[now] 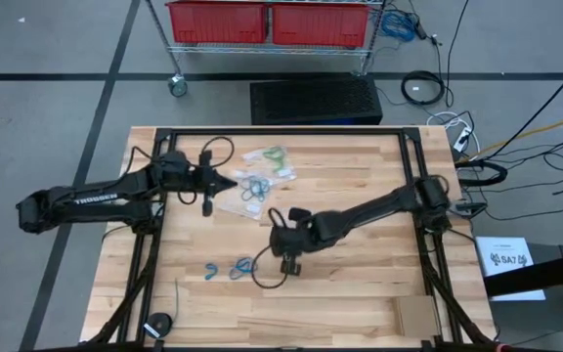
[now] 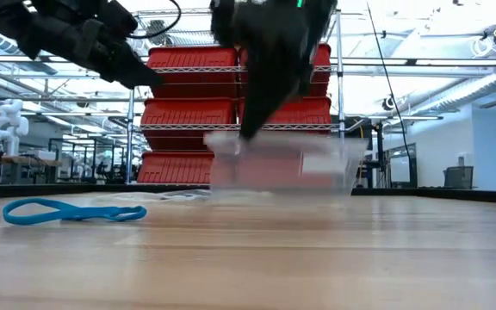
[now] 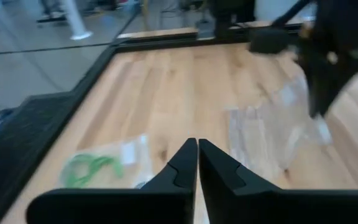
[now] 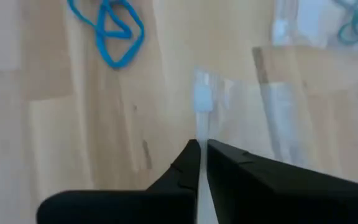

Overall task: Sort rubber bands
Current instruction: Open the bottom left transparent zip bag

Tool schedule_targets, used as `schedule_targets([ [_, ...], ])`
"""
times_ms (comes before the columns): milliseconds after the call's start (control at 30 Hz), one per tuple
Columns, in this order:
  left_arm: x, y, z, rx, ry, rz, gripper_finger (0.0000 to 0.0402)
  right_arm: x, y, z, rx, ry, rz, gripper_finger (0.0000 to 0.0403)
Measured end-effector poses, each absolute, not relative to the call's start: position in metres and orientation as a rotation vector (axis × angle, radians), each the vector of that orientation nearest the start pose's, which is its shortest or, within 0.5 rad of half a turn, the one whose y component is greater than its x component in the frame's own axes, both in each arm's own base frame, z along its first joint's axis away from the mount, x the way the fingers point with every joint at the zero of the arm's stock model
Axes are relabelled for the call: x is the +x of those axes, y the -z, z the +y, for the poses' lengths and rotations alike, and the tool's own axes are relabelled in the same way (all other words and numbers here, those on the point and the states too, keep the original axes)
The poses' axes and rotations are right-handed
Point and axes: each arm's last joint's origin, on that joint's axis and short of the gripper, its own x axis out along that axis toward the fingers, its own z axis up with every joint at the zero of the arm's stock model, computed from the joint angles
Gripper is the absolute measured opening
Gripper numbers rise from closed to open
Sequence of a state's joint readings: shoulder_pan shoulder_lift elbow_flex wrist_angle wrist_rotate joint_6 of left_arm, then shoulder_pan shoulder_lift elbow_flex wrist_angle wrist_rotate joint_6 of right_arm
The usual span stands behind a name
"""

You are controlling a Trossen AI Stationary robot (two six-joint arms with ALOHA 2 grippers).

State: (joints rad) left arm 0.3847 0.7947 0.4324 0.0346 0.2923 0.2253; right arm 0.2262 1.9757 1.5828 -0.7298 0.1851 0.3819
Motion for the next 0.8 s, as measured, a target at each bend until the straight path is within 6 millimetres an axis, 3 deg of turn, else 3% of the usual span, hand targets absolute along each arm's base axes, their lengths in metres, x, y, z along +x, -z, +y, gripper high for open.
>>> schedule_targets([
  [167,0.182,-0.228,0.056,0.118,0.060,0.261,0.0067,0.391,-0.273,0.057,0.179,0.149,0.975,0.0001],
  [267,0.193,-0.228,0.049,0.128,0.171,0.197,0.0100,0.387,-0.286,0.039,0.178,0.162,0.941,0.0001],
  [467,0.209,-0.221,0.038,0.151,0.238,0.176,0.0145,0.385,-0.297,0.010,0.191,0.144,0.904,0.0001],
  [800,0.221,-0.213,0.037,0.274,0.077,0.207,0.0149,0.390,-0.299,-0.005,0.213,0.087,0.856,0.0001],
])
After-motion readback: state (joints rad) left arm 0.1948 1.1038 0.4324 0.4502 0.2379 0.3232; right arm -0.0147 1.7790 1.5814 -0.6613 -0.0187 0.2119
